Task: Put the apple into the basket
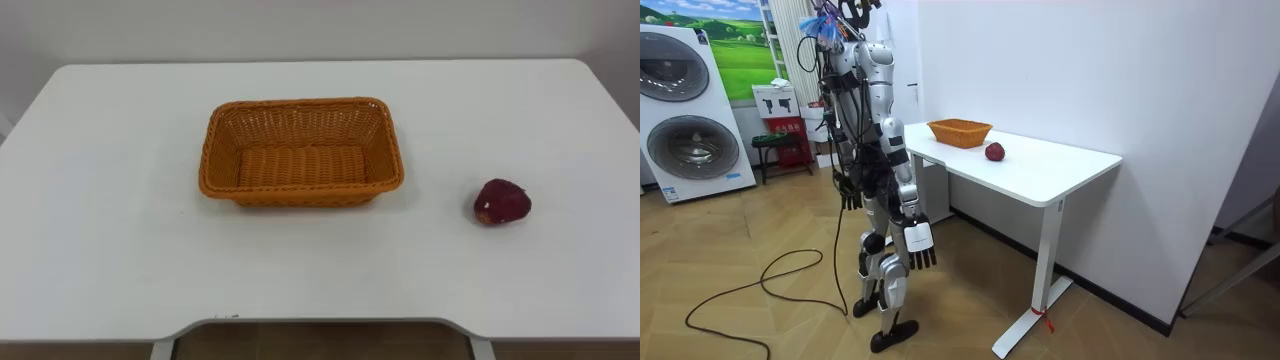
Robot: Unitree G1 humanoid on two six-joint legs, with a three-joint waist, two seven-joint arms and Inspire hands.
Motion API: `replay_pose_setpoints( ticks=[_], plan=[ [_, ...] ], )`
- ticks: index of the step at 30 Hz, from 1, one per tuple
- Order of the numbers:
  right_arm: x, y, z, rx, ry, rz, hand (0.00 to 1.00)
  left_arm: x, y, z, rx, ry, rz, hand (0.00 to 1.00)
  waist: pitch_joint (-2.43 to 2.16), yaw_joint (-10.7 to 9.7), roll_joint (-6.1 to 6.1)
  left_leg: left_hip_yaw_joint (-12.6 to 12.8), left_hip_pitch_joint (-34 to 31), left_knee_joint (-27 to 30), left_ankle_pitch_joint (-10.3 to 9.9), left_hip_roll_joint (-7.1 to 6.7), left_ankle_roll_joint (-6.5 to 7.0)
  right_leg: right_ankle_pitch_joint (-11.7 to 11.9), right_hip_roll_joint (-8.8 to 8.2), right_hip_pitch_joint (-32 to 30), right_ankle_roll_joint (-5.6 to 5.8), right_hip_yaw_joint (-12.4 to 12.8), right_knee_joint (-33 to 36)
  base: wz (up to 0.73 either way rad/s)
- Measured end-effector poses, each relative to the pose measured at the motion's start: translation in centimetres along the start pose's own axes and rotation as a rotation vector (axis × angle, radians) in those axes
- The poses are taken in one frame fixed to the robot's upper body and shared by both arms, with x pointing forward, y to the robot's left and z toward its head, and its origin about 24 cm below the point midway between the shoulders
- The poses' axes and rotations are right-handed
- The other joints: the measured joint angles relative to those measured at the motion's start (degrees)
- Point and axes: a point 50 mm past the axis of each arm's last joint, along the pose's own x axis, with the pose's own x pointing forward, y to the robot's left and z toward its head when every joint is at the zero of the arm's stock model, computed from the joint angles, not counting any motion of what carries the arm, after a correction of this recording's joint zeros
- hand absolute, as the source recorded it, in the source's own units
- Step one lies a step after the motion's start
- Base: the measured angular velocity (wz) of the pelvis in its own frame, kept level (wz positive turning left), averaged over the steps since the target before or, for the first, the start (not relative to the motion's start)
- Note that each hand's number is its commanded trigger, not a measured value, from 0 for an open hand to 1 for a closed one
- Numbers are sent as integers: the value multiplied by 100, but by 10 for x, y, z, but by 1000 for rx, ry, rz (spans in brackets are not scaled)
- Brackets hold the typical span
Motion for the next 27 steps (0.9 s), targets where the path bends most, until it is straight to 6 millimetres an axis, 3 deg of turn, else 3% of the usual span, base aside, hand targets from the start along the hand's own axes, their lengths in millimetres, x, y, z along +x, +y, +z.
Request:
replay_pose_setpoints(
  ticks=[8,11,15,20,23,27],
  plan=[
    [0,-2,-2,101,8,-27,0,0,1,2,1,-4,3,0,2,-25,5,0,26,-10,0,2,0,1,4,-4,-1,6,4,0],
    [0,-4,-3,309,19,-59,0,0,2,0,-15,-4,15,0,2,-102,-1,9,21,-16,0,2,0,0,3,4,0,12,3,0],
    [-1,-14,6,748,15,-123,0,0,12,-3,-71,-3,62,0,1,-319,-14,27,65,-29,0,-3,0,-7,2,46,7,33,-3,-2],
    [-8,-36,41,1078,-91,-202,0,-2,31,0,-126,-46,145,0,-22,-527,-59,86,79,-50,1,0,2,-6,6,8,8,76,35,-6],
    [-21,-55,81,1191,-207,-273,0,-3,41,-1,-135,-59,205,0,-19,-579,-83,166,79,-65,3,0,5,-23,-2,-69,16,136,121,-12],
    [-63,-73,143,1218,-483,-360,0,-4,46,3,-126,-93,241,0,-36,-598,-147,215,-71,-12,3,1,6,-26,-2,-260,20,199,182,-7]
  ],
)
